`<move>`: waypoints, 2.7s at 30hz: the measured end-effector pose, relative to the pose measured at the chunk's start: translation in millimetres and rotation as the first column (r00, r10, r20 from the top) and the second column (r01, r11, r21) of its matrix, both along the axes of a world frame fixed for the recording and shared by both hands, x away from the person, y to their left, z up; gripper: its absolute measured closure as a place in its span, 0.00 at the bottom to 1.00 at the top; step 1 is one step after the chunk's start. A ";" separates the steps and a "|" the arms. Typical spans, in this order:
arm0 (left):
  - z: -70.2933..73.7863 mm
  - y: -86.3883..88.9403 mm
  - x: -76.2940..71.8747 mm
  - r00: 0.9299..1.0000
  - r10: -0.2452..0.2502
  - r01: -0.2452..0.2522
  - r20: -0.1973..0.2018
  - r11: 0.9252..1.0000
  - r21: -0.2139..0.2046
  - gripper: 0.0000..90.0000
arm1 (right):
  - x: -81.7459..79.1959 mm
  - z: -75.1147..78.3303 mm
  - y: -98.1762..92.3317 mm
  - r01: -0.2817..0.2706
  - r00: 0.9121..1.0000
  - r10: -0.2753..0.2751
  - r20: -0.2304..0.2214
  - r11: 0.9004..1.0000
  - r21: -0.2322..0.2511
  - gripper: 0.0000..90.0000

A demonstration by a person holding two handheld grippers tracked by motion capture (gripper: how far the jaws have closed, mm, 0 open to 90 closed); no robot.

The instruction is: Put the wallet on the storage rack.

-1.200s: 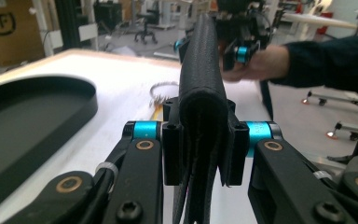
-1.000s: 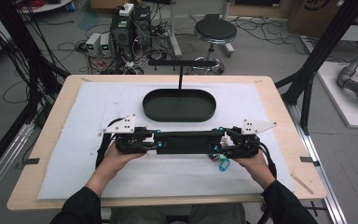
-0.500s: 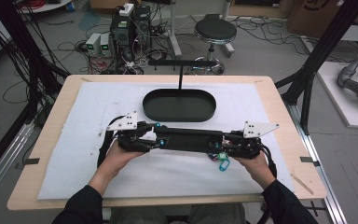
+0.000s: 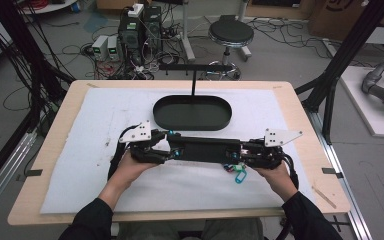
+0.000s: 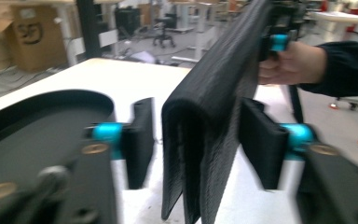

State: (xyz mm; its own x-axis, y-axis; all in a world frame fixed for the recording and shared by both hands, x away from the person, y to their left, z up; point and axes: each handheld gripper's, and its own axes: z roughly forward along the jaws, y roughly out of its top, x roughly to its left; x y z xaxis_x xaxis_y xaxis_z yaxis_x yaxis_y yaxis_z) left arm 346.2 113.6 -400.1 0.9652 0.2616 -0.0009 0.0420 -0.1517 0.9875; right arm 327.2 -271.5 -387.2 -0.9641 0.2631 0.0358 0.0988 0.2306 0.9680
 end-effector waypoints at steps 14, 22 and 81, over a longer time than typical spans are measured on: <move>7.3 -2.4 1.0 0.997 -0.014 0.016 0.081 1.000 -0.022 0.83 | 2.0 3.2 -8.1 0.135 0.991 -0.135 0.017 0.991 0.008 0.58; 10.8 -0.8 11.1 0.989 0.089 -0.085 0.120 0.996 -0.037 0.83 | 1.3 9.0 -27.4 0.326 0.943 -0.326 0.070 0.945 0.007 0.47; -35.9 -16.4 120.7 0.901 0.433 -0.433 0.020 0.901 0.022 0.82 | 9.1 5.8 -61.8 0.528 0.849 -0.527 0.050 0.850 -0.006 0.44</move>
